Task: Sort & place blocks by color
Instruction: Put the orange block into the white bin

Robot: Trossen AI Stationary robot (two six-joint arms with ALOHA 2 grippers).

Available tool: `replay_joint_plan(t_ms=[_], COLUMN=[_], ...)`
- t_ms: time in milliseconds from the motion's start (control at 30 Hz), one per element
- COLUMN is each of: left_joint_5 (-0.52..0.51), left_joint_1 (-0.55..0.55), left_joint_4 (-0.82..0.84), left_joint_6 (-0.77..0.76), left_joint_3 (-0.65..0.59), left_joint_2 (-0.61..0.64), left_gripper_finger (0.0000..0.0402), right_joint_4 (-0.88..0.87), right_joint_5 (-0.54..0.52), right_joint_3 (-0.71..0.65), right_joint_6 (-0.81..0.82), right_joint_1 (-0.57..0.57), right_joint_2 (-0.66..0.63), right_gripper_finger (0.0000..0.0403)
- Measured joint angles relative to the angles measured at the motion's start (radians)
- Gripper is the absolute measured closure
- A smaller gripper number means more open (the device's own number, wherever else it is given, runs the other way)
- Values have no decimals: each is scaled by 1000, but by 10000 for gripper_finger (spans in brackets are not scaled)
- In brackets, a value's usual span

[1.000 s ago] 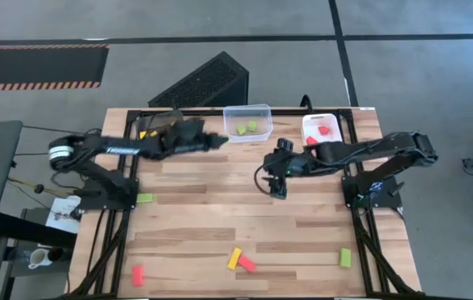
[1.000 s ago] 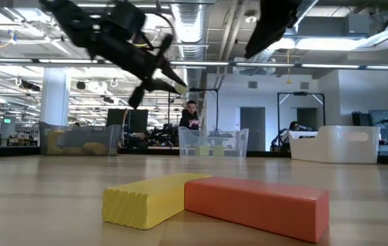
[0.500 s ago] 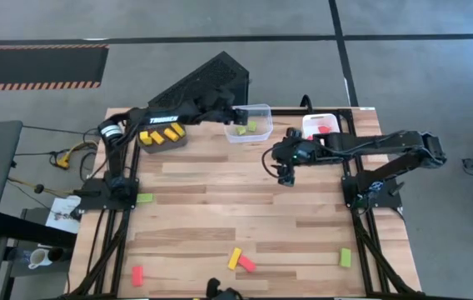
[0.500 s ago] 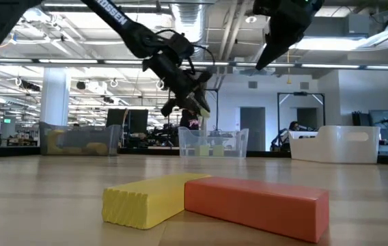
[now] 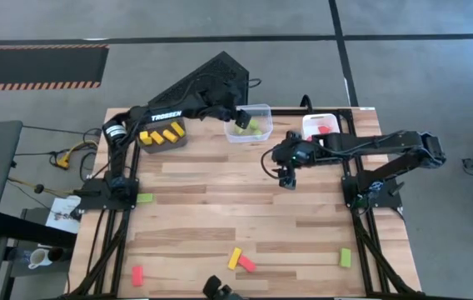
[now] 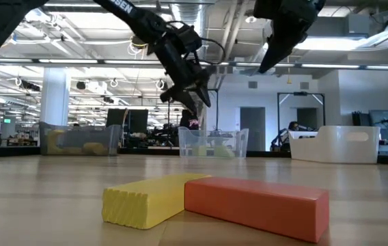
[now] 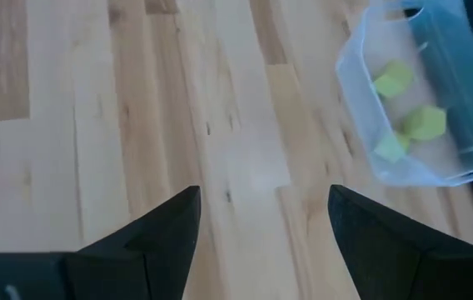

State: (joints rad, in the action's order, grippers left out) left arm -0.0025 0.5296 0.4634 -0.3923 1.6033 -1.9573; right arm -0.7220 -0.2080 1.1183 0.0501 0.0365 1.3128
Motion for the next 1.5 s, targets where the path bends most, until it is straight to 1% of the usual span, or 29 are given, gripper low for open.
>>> replay_joint_plan(t_ms=[67,167,233,300,367,400,533,700,833,933,1000,1067,1200,1300,1367,1500], left_joint_5=[-5,-67,-134,-231,-320,-359,-471,-578,-639,-690,-712,-718,-716,-709,-697,-685], left_joint_1=[-16,-70,-122,-193,-275,-319,-501,-728,-889,-997,-1062,-1129,-1231,-1296,-1328,-1382], left_joint_4=[125,274,375,456,547,568,659,756,809,834,855,877,885,887,860,803], left_joint_6=[42,94,133,154,157,153,75,-83,-196,-279,-325,-365,-449,-536,-574,-663], left_joint_3=[31,38,31,31,31,31,30,30,30,30,30,29,-19,-73,-113,-188], left_joint_2=[19,67,118,173,226,253,356,451,490,490,488,484,487,494,496,495], left_gripper_finger=[170,175,182,189,196,200,207,208,208,208,208,208,208,208,208,208], right_joint_4=[-13,-50,-71,-87,-100,-111,-169,-230,-261,-271,-250,-194,17,231,344,539], right_joint_5=[5,32,76,124,173,193,239,245,259,259,218,147,32,19,19,35], right_joint_3=[0,0,0,0,0,0,0,0,0,0,0,0,0,1,1,1], right_joint_6=[34,95,152,226,333,397,672,1041,1333,1482,1519,1502,1340,1178,1109,1103], right_joint_1=[-6,-26,-43,-66,-100,-120,-221,-380,-521,-613,-654,-689,-722,-724,-717,-678], right_joint_2=[0,0,0,0,0,0,1,2,2,8,25,50,155,260,335,455], right_gripper_finger=[117,117,117,117,117,117,117,117,117,117,117,117,117,117,117,117])
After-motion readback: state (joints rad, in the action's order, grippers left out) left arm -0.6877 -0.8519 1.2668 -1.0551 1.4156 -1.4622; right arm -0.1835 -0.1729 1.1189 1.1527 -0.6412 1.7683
